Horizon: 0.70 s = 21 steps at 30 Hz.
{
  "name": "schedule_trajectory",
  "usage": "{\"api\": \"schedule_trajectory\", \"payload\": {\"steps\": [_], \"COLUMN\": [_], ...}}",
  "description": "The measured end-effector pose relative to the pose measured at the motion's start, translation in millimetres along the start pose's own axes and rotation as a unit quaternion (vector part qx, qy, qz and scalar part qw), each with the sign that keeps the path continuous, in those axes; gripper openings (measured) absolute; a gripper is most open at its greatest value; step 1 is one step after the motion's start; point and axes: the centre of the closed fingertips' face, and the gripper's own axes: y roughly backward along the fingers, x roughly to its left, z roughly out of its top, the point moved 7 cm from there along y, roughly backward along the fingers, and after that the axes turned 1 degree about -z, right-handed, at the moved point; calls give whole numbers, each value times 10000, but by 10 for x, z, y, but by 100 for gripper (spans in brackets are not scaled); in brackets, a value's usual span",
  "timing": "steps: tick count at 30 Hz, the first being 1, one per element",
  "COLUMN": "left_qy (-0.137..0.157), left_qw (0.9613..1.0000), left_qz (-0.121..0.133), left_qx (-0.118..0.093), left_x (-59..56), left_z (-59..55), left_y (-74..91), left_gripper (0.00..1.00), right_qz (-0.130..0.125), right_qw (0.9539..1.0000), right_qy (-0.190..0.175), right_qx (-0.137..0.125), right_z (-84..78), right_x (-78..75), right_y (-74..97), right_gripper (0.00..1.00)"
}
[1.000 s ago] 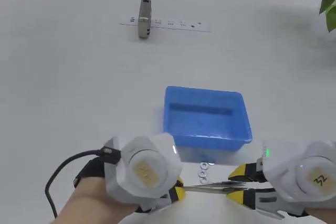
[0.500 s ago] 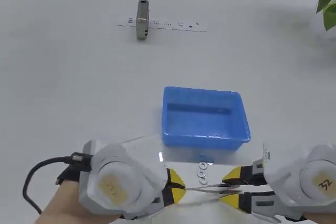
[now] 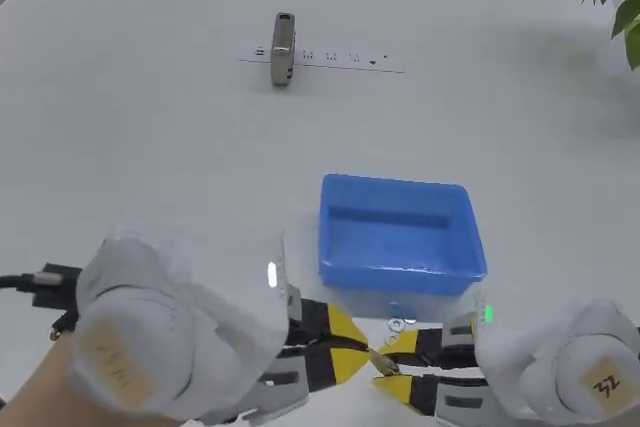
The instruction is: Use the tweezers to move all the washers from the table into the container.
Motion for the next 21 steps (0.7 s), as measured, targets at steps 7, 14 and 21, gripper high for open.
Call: {"api": "schedule_trajectory", "payload": {"steps": [7,14,21], "left_qy": [-162,-309,-402], "left_qw": [9998,9993,9986], "left_qz": [22,-85,-240], "left_qx": [79,198,259], "left_x": [172,215,220], "left_z": [53,60,98], "left_y": [-72,-145,-194], "left_gripper": [0,0,0], "right_qz": [-207,-238,-245], "right_qw": [9995,9990,9981], "right_qy": [-194,-343,-489], "right_qx": [-136,-182,-276], "right_z": [-21,-64,-77], "right_x": [-110,-149,-151], "right_y": [-3,-13,0], "right_gripper": [7,7,8]}}
